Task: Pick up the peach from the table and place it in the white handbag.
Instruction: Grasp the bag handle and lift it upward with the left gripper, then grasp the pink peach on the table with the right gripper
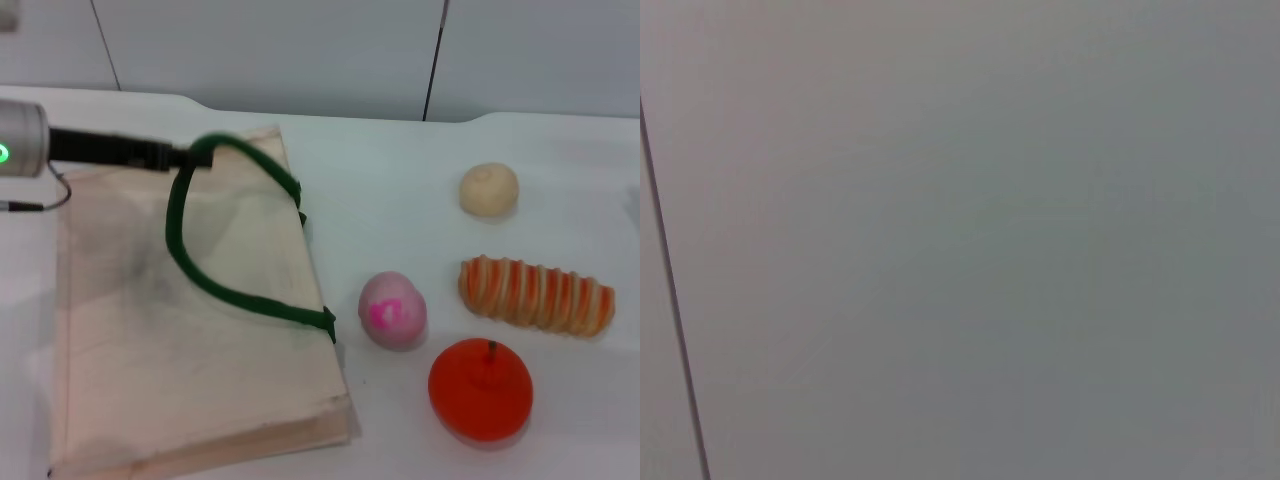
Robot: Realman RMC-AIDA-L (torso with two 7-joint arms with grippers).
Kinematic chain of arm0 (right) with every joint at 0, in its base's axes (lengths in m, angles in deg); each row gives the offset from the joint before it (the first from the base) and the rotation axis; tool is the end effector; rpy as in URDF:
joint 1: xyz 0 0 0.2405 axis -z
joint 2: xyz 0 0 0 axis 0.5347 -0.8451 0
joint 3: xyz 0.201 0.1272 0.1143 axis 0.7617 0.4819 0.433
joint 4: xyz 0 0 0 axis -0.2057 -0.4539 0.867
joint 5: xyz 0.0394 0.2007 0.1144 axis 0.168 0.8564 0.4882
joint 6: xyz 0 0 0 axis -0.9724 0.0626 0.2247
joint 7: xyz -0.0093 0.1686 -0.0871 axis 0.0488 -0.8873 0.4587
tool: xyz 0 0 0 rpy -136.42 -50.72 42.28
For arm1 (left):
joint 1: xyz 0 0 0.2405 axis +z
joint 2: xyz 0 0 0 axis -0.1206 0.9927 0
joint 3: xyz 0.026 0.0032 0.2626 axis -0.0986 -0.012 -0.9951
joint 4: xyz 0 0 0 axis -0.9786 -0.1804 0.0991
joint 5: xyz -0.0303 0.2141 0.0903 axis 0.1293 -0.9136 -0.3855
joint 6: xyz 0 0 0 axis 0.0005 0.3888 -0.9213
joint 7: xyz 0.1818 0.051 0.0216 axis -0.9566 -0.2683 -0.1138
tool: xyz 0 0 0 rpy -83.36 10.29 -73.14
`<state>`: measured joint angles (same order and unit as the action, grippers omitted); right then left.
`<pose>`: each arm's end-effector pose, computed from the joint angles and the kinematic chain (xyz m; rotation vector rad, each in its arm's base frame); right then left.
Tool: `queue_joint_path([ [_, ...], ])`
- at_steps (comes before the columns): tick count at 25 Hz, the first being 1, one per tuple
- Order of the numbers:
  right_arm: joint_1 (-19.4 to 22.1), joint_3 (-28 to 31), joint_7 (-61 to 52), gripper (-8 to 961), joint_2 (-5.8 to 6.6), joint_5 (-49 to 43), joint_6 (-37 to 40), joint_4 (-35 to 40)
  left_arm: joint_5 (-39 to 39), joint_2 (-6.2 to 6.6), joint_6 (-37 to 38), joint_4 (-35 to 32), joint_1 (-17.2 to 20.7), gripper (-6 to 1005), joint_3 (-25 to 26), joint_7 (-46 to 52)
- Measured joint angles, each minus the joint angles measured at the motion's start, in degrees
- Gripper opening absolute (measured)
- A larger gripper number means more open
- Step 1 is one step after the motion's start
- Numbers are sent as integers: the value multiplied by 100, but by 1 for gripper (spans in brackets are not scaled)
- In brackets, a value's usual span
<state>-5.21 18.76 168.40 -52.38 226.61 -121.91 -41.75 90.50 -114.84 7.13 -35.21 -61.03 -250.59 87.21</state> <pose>0.3264 0.4574 0.0101 -1.5252 0.6745 0.8612 -0.2799 0.4531 0.0366 -2.4635 -1.1797 -0.4770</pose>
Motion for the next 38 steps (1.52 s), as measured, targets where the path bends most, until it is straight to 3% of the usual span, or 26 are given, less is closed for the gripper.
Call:
queue_joint_path([
  [4, -14, 0, 0, 892, 0, 0, -5, 0, 1132, 140, 1242, 185, 181, 145, 0, -817],
  [8, -17, 0, 0, 892, 0, 0, -5, 0, 1514, 337, 2167, 278, 295, 144, 0, -1170],
  [12, 4, 0, 0, 892, 0, 1, -4, 0, 1920, 413, 2890, 508, 434, 144, -2, -1410],
  [20, 99, 0, -63, 892, 17, 0, -27, 4, 2086, 496, 2999, 756, 561, 144, -9, -1250],
  [28, 208, -182, -1019, 891, 82, -152, 2, 191, 2166, 530, 3046, 758, 507, 144, -18, -1115],
  [34, 473, -307, -2097, 891, 141, -1284, -17, 986, 2177, 568, 3060, 774, 417, 144, -25, -993],
  [38, 543, -311, -2636, 891, 244, -2402, -10, 1400, 2241, 583, 3064, 775, 376, 144, -19, -944],
])
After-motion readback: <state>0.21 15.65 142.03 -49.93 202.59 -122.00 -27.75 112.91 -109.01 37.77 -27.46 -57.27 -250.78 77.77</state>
